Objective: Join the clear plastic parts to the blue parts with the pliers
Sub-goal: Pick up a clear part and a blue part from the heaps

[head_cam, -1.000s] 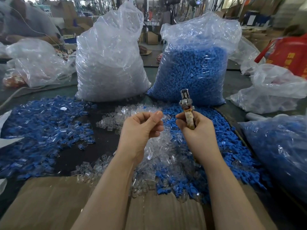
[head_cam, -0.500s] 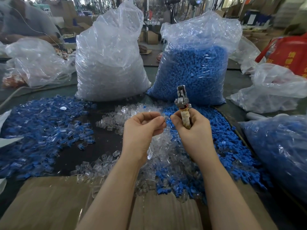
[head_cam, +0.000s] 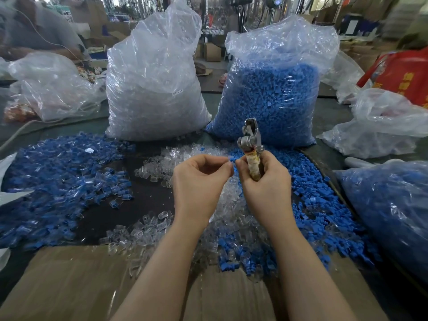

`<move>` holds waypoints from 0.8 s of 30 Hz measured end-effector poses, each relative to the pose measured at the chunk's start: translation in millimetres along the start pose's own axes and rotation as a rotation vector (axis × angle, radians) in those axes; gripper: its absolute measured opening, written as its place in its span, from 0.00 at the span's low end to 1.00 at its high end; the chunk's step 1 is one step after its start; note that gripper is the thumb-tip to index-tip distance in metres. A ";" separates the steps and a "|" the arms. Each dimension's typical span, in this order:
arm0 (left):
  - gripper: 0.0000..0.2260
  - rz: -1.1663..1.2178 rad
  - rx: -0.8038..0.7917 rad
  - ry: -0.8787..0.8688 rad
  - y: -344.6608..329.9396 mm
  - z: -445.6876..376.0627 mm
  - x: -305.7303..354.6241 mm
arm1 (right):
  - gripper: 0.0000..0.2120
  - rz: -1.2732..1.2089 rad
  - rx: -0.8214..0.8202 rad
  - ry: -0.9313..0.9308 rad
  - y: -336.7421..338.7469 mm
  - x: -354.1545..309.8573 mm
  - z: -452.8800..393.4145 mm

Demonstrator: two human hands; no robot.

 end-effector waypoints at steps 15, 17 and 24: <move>0.09 -0.108 -0.019 -0.120 -2.2 0.9 -2.9 | 0.05 -0.153 -0.180 -0.066 2.1 1.0 -2.6; 0.08 -0.107 -0.005 -0.120 -1.6 0.3 -4.3 | 0.05 -0.166 -0.203 -0.068 2.2 0.5 -3.0; 0.05 0.079 0.001 0.014 1.5 -4.8 -6.1 | 0.05 -0.145 -0.328 -0.078 8.0 6.0 -7.0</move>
Point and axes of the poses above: each hand's wrist, its own z-axis away from the middle knuckle, its own y-axis out of the back of the hand, x = y × z, the point moved 2 cm from there along -z, towards the middle knuckle, and after that the axes turned 9 degrees about z, right-handed, at the moved point
